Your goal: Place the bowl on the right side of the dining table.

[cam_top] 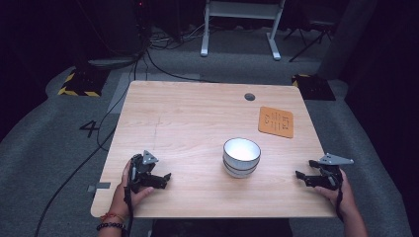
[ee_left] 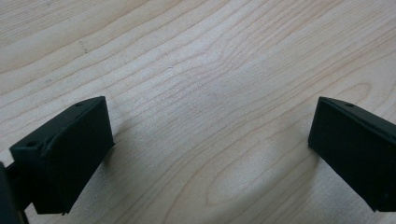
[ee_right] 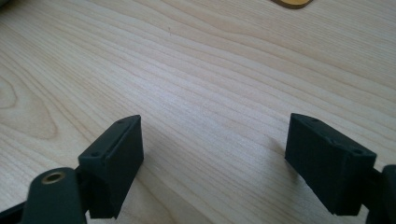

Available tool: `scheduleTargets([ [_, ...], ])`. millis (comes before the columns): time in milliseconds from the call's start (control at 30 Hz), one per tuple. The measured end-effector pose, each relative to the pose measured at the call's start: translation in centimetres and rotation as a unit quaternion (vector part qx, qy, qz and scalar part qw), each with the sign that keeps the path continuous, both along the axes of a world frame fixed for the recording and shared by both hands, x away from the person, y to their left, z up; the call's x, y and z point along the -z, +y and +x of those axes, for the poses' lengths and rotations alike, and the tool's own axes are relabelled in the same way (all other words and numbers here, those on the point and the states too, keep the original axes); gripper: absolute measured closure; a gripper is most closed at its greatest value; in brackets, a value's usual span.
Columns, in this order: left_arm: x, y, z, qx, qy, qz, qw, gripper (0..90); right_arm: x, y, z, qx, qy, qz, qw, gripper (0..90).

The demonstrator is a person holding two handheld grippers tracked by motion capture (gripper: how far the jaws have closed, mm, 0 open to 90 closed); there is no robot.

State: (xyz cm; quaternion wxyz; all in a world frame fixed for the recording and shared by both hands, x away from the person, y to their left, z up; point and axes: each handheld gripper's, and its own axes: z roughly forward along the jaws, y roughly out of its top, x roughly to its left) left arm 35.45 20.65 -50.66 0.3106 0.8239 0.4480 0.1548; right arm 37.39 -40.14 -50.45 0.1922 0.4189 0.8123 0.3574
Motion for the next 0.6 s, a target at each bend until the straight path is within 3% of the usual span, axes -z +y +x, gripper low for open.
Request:
scheduleTargets([
  [467, -0.05, -0.02, -0.1, -0.004, 0.0, 0.003, 1.0, 0.3, 0.0, -0.05, -0.02, 0.0, -0.001, -0.001, 1.0, 19.8],
  [600, -0.04, 0.01, 0.05, 0.003, 0.003, 0.001, 1.0, 0.1, -0.22, -0.04, -0.1, 0.014, -0.011, -0.009, 0.9998, 26.5],
])
